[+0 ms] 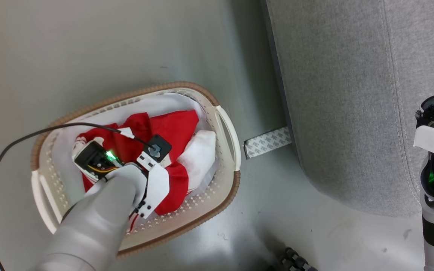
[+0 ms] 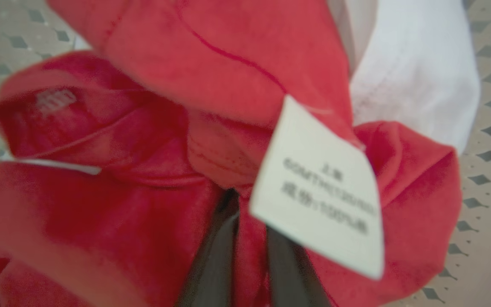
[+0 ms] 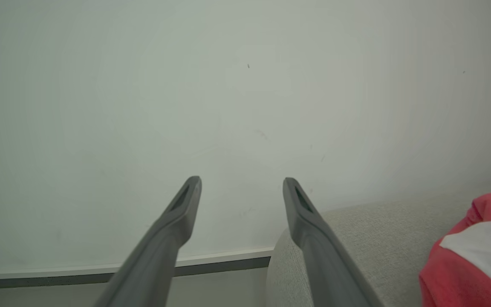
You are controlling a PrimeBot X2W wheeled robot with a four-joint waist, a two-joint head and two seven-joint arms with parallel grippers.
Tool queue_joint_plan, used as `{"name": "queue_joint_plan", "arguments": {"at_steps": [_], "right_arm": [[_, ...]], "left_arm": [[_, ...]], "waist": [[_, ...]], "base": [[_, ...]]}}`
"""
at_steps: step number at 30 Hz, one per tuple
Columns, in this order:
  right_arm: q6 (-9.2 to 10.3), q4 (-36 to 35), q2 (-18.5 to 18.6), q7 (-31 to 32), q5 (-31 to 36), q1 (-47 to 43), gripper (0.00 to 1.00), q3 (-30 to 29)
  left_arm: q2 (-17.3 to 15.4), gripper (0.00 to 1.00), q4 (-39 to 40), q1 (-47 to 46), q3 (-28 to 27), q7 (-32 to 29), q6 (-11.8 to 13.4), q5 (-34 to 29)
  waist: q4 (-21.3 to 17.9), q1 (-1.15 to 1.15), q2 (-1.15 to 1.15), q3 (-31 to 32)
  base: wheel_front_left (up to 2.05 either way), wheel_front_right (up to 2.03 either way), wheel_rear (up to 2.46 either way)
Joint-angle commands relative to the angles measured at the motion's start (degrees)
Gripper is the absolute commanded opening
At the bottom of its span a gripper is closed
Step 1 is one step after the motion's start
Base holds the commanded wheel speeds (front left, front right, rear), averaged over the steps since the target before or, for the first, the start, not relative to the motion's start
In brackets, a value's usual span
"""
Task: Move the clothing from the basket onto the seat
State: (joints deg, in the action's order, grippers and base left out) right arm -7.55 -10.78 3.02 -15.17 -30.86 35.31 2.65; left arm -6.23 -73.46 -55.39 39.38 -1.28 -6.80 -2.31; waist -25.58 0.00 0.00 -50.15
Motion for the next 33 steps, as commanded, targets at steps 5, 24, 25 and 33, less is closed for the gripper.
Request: {"name": "queue_joint_plan", "arguments": {"at_steps": [5, 24, 25, 33], "right_arm": [[0.13, 1.23, -0.17, 0.05, 1.69, -0.22, 1.0, -0.43], [0.13, 7.81, 7.11, 0.05, 1.33, -10.4, 1.0, 0.81], [0.13, 8.25, 7.52, 0.05, 1.13, -11.21, 1.0, 0.73], [0.13, 10.25, 8.88, 0.05, -0.63, -17.44, 1.0, 1.55]], "left_arm": [[1.07, 0.0, -0.09, 1.17, -0.96, 4.3, -0.08, 2.45], [3.25, 0.0, 17.57, 17.02, 9.74, 13.64, -0.68, 23.15], [3.24, 0.0, 18.47, 17.29, 10.34, 13.94, -0.68, 24.26], [3.25, 0.0, 24.94, 18.67, 12.7, 15.63, 0.02, 31.16]], "waist": [[1.73, 0.0, 0.0, 3.69], [12.42, 0.0, 0.0, 31.54], [13.02, 0.0, 0.0, 33.0], [16.77, 0.0, 0.0, 42.59]], "base": [[0.0, 0.0, 0.0], [0.0, 0.0, 0.0], [0.0, 0.0, 0.0], [0.0, 0.0, 0.0]]}}
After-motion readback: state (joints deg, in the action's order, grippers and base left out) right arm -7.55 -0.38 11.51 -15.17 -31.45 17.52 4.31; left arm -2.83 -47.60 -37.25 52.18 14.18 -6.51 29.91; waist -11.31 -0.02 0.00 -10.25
